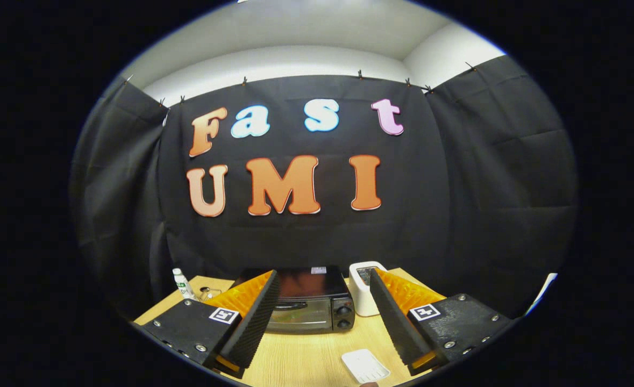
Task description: Open the toaster oven, put the food inside, and close the toaster oven door.
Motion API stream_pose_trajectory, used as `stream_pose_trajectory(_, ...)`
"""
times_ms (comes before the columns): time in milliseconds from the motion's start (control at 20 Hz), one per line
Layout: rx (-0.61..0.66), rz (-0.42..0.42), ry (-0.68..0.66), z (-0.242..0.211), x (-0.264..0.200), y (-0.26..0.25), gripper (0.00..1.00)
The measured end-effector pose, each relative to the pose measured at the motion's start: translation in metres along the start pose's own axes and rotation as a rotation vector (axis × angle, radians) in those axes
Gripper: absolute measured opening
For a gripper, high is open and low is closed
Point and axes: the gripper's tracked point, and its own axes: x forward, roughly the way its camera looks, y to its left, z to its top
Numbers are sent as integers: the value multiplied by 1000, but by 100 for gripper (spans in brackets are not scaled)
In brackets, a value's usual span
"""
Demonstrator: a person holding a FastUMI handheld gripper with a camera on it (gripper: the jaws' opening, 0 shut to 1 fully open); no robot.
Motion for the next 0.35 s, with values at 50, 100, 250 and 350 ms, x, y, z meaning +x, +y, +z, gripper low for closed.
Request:
stream_pose_trajectory(50, 0, -20, -9, 13, -4, -12, 99)
stream_pose_trajectory(100, 4, -54, -25, 25, -7, -27, 99)
stream_pose_trajectory(250, 4, -127, -56, 44, -19, -53, 99)
stream_pose_trajectory(350, 10, -156, -58, 44, -24, -61, 99)
